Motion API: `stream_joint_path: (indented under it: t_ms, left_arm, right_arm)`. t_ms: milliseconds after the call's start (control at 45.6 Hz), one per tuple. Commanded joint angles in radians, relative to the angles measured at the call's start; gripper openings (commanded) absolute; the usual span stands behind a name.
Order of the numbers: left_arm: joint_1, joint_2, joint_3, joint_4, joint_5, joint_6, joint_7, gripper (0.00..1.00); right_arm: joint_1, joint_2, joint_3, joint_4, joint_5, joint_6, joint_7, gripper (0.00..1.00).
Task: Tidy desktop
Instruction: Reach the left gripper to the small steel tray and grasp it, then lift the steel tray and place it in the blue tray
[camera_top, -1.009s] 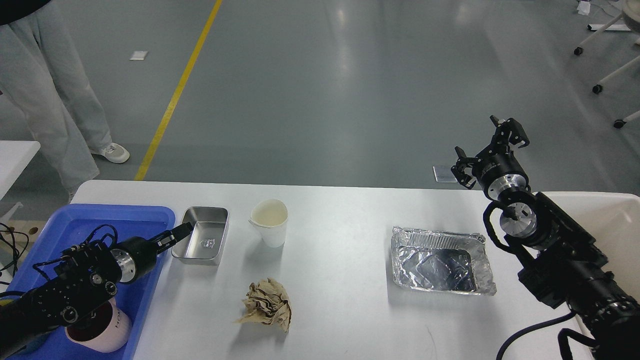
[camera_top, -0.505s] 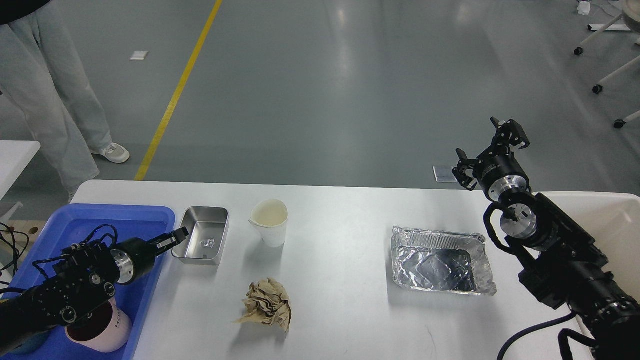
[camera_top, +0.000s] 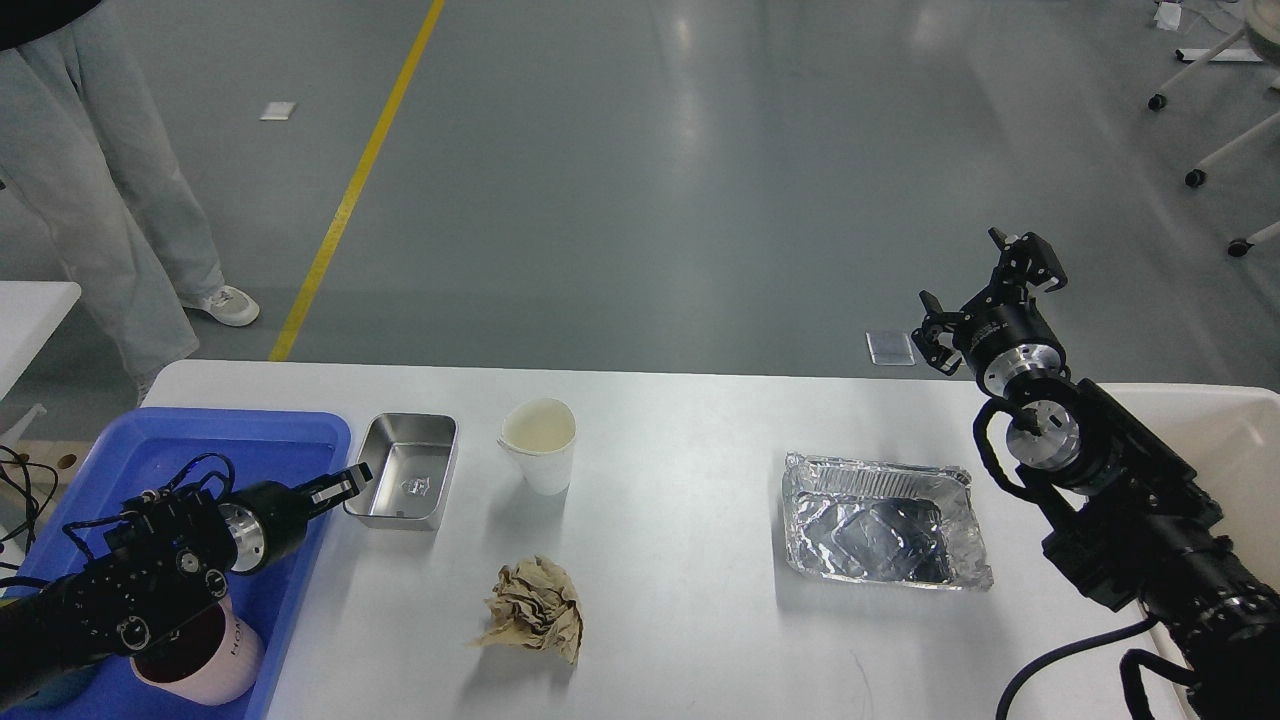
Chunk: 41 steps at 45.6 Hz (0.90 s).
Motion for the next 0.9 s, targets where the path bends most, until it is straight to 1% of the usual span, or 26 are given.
stream_joint_path:
  t_ms: [0,175,285,636,877]
  left_arm:
    - [0.001,0.000,0.000,0.000,0.000,-0.003,0.000,0.19]
    - [0.000,0.000,0.000,0.000,0.000,-0.015,0.000,0.11]
    - [0.000,0.005,0.000,0.000,-0.002,-0.037,-0.002,0.01]
    - [-0.017,0.012,-0.001,-0.005,-0.003,-0.057,-0.008,0.00]
    - [-0.063,0.095,-0.007,-0.023,-0.015,-0.097,-0.008,0.00]
  right_arm:
    - [-0.001,-0.001,0.000,0.000,0.000,0.000,0.000,1.00]
    - [-0.003,-0.001,0.000,0.000,0.000,0.000,0.000,1.00]
    - [-0.003,-0.001,0.000,-0.002,0.000,0.000,0.000,1.00]
    - [-0.004,-0.001,0.000,-0.002,0.000,0.000,0.000,1.00]
    - [-0.003,-0.001,0.000,-0.002,0.000,0.000,0.000,1.00]
